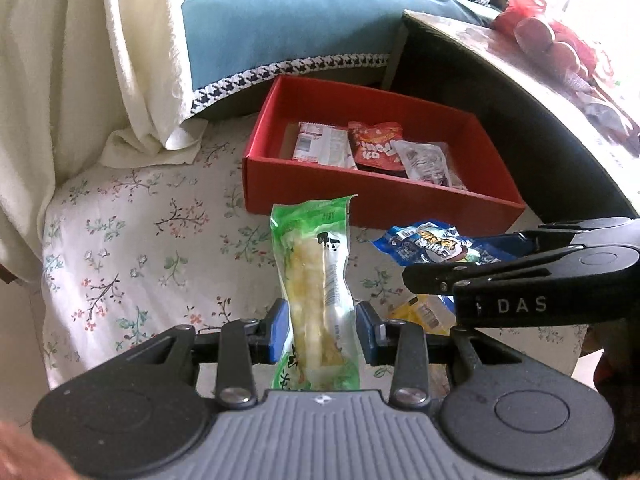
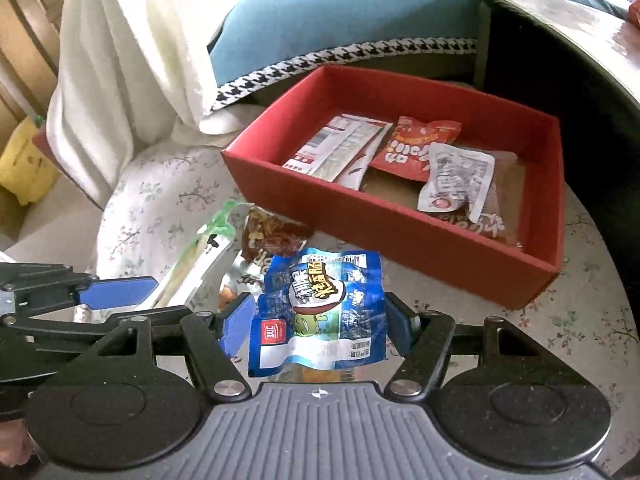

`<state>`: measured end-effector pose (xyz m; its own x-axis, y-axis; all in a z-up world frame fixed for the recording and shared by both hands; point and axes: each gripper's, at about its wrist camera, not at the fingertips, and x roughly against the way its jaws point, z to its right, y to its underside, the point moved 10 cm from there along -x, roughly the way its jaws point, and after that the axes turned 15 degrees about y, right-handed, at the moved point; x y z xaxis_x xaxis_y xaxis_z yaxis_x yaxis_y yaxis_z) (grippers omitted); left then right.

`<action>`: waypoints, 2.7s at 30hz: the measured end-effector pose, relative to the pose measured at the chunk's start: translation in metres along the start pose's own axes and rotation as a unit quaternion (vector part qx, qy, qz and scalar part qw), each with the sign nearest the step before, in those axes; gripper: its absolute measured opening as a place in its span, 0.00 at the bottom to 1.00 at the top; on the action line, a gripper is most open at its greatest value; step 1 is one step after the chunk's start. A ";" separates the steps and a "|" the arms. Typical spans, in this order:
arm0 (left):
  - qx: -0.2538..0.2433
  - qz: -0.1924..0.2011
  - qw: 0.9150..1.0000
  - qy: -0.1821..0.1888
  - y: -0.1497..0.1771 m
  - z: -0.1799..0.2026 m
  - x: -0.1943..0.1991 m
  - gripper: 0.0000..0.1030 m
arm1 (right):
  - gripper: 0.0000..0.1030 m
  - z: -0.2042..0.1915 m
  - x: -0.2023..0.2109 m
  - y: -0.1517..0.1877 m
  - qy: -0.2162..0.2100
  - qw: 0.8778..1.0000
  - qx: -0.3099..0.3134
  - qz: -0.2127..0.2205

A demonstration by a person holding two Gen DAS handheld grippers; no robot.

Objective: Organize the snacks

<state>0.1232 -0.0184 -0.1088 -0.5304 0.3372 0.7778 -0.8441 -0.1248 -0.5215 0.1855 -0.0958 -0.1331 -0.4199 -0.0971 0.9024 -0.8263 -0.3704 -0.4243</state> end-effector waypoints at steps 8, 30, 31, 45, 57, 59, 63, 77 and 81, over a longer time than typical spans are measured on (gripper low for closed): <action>-0.009 0.010 1.000 -0.004 -0.007 -0.001 0.000 0.29 | 0.72 0.001 0.001 -0.004 0.002 1.000 -0.006 0.003; 0.048 -0.012 0.998 0.039 0.002 -0.014 -0.012 0.22 | 0.72 0.016 -0.003 -0.006 0.004 0.999 -0.036 -0.005; 0.054 -0.008 0.997 0.045 0.001 -0.013 -0.010 0.22 | 0.72 0.017 -0.003 -0.007 0.004 0.999 -0.038 -0.004; 0.150 -0.029 0.988 -0.038 0.033 -0.065 -0.033 0.65 | 0.72 0.016 -0.009 -0.004 0.006 0.999 -0.035 -0.016; 0.102 -0.046 0.993 -0.028 0.044 -0.044 -0.047 0.19 | 0.51 0.033 -0.004 -0.002 0.009 0.998 -0.052 -0.016; 0.104 -0.042 0.993 -0.021 0.044 -0.042 -0.042 0.16 | 0.51 0.036 -0.010 0.002 0.017 0.998 -0.052 -0.024; 0.102 -0.033 0.994 -0.011 0.042 -0.039 -0.035 0.11 | 0.59 0.042 -0.022 0.014 0.031 0.997 -0.046 -0.044; 0.037 -0.079 0.995 -0.054 0.055 -0.024 -0.070 0.85 | 0.90 0.034 -0.062 0.030 0.070 0.975 0.197 -0.072; 0.029 -0.074 0.993 -0.089 0.054 -0.023 -0.073 0.80 | 0.93 0.032 -0.072 0.023 0.056 0.977 0.190 -0.073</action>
<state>0.1184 -0.0286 -0.2015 -0.4016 0.1866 0.8966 -0.9141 -0.1408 -0.3802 0.2090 -0.1264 -0.2057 -0.3643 0.0767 0.9281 -0.6903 -0.6913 -0.2138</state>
